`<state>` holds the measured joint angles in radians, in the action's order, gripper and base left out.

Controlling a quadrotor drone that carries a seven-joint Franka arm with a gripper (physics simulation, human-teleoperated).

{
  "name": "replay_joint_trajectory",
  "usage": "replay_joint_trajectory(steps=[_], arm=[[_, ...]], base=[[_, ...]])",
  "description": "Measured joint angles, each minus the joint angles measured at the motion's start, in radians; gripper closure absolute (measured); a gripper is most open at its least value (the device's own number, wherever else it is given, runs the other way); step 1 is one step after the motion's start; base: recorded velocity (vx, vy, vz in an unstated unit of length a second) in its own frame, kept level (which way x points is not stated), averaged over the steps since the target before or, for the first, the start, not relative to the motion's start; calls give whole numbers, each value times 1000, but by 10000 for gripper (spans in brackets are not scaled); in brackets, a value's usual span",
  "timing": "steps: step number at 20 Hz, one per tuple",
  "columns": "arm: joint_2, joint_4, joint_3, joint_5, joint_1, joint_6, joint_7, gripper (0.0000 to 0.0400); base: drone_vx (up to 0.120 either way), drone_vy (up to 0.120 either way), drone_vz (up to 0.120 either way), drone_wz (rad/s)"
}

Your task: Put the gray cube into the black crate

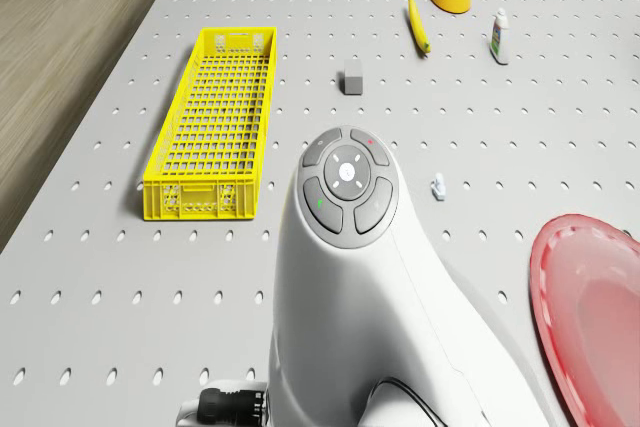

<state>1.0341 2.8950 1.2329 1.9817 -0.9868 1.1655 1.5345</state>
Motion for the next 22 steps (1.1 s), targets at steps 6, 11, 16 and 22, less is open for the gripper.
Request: replay_joint_trajectory(steps=[6, 11, 16, 22], arm=[[38, 1, 24, -2, -43, 9, 31, 0], [67, -1, 38, -13, -62, 26, 47, 0], [94, -2, 48, -26, -75, 48, 59, 0], [125, -4, 59, -42, -88, 75, 70, 0]], base=[[120, 0, 0, 0], [120, 0, 0, 0], [120, 0, 0, 0], [120, 0, 0, 0]])
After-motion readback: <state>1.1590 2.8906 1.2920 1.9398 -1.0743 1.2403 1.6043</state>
